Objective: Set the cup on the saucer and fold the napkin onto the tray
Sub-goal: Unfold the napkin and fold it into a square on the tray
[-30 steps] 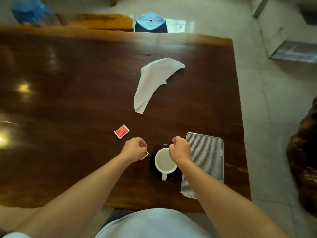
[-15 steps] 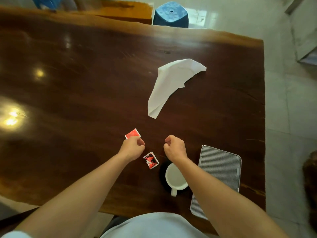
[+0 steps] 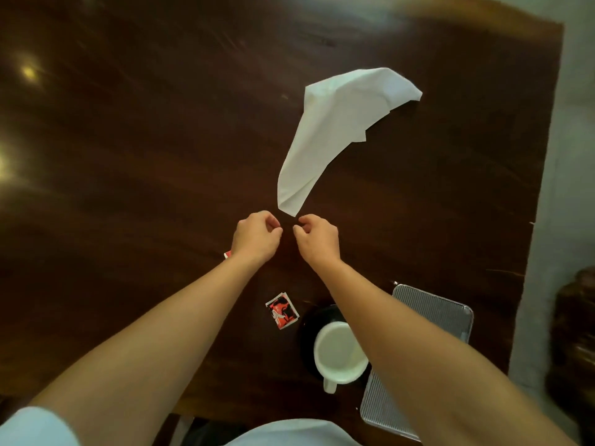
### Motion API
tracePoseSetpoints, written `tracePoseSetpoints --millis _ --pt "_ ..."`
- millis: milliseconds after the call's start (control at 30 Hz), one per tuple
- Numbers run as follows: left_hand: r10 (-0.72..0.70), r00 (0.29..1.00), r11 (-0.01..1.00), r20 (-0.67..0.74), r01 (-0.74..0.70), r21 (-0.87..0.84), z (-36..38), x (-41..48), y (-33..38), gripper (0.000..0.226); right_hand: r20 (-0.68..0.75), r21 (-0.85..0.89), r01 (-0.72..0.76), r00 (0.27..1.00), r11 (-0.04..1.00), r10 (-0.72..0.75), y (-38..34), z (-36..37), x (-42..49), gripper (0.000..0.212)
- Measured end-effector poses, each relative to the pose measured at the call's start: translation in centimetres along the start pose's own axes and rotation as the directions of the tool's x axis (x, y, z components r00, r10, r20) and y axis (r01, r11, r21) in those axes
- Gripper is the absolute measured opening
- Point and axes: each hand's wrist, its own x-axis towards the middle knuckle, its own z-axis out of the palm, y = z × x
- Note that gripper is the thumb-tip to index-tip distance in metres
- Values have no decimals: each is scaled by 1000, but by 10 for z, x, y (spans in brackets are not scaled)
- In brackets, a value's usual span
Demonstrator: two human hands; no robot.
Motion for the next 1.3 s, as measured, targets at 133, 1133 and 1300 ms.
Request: tracePoseSetpoints --millis 133,1133,1300 --pt "36 997 999 -61 -33 39 6 32 11 21 -18 161 -90 995 983 94 -15 8 31 40" --pt "151 979 984 134 -162 75 32 -40 -25 12 373 179 -383 879 906 298 22 29 -54 30" --pt "339 941 940 26 -337 -55 7 -91 -29 16 538 695 -582 810 421 232 11 -7 -83 24"
